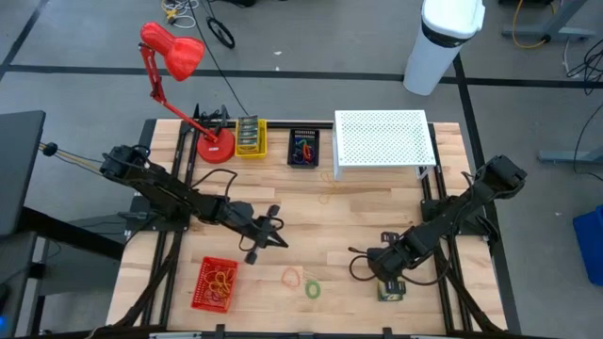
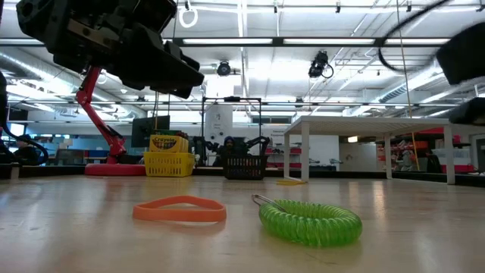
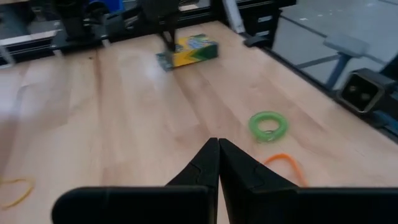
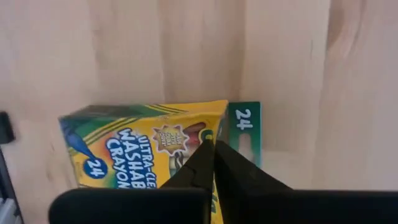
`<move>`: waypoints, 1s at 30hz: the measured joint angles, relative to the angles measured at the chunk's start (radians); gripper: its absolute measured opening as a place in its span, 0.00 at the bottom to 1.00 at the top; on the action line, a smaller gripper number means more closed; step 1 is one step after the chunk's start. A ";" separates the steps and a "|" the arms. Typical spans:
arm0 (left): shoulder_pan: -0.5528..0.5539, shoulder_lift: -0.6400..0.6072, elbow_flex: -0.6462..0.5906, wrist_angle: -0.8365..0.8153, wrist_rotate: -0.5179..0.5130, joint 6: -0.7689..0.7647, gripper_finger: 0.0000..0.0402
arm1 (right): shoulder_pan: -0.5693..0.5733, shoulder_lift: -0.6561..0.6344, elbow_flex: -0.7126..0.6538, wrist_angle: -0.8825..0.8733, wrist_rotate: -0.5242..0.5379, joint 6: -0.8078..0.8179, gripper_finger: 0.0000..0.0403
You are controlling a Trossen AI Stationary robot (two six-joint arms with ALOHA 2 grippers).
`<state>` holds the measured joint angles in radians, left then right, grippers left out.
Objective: Pick & Place Office Desk Supplies
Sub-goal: Put the yellow crayon box into the yellow bin
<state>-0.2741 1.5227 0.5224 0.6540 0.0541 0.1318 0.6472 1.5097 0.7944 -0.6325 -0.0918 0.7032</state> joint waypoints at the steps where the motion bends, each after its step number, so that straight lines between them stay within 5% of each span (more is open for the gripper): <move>1: 0.000 0.000 0.000 -0.001 -0.017 0.000 0.03 | 0.000 0.000 0.017 -0.002 0.014 -0.008 0.04; 9: 0.001 0.000 -0.001 -0.032 -0.204 0.002 0.03 | 0.000 0.000 0.199 -0.097 0.220 -0.132 0.02; 19: 0.000 -0.089 -0.002 -0.195 -0.403 -0.015 0.03 | -0.097 0.107 0.341 -0.119 0.637 -0.356 0.01; 26: 0.012 -0.140 -0.089 -0.078 -0.464 -0.025 0.02 | -0.159 0.320 0.420 0.109 0.964 -0.708 0.01; 30: 0.028 -0.185 -0.163 0.073 -0.458 -0.161 0.02 | -0.170 0.397 0.440 0.317 1.035 -0.944 0.00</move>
<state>-0.2458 1.3380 0.3597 0.7266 -0.4040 -0.0297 0.4773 1.9070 1.2346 -0.3153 0.9428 -0.2403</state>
